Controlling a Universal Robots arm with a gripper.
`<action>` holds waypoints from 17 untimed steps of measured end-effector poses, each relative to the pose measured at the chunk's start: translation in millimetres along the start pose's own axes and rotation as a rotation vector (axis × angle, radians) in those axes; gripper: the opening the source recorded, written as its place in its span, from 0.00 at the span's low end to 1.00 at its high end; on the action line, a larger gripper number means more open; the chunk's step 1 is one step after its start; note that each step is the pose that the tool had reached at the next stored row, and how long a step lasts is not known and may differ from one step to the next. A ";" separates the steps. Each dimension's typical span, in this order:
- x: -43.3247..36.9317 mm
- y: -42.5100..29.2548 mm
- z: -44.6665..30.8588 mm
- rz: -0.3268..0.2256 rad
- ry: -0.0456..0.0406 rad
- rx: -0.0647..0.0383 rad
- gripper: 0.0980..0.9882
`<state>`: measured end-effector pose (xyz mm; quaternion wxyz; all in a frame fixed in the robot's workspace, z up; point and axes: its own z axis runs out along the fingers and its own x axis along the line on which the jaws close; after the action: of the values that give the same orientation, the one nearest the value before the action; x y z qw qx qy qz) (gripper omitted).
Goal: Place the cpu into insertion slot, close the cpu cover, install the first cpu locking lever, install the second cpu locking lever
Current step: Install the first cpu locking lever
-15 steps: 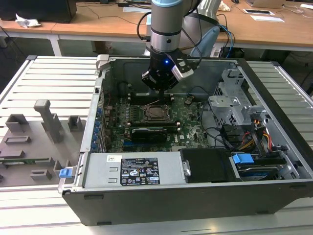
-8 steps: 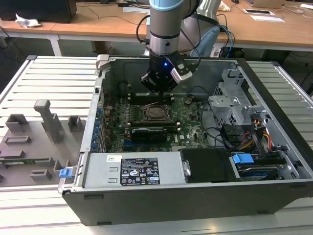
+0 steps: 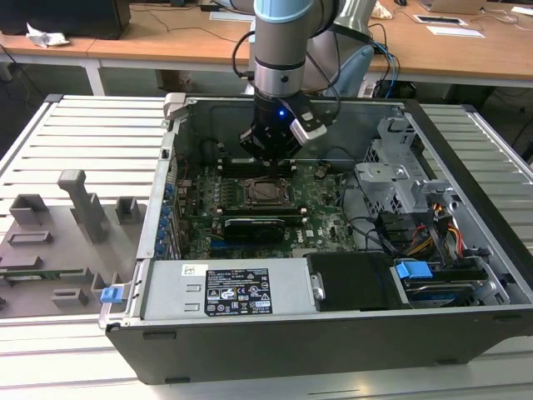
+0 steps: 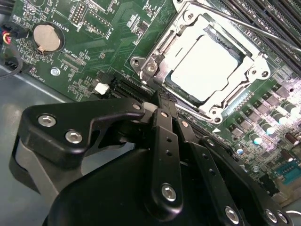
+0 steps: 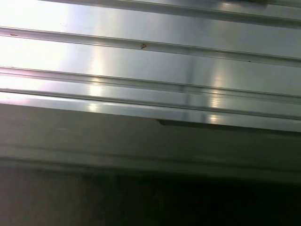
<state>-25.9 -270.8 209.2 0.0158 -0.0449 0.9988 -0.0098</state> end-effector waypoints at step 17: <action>-1.0 0.6 6.6 0.001 -0.0023 -0.014 0.01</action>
<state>-24.8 -270.2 202.6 0.0166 -0.0446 0.9989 -0.0028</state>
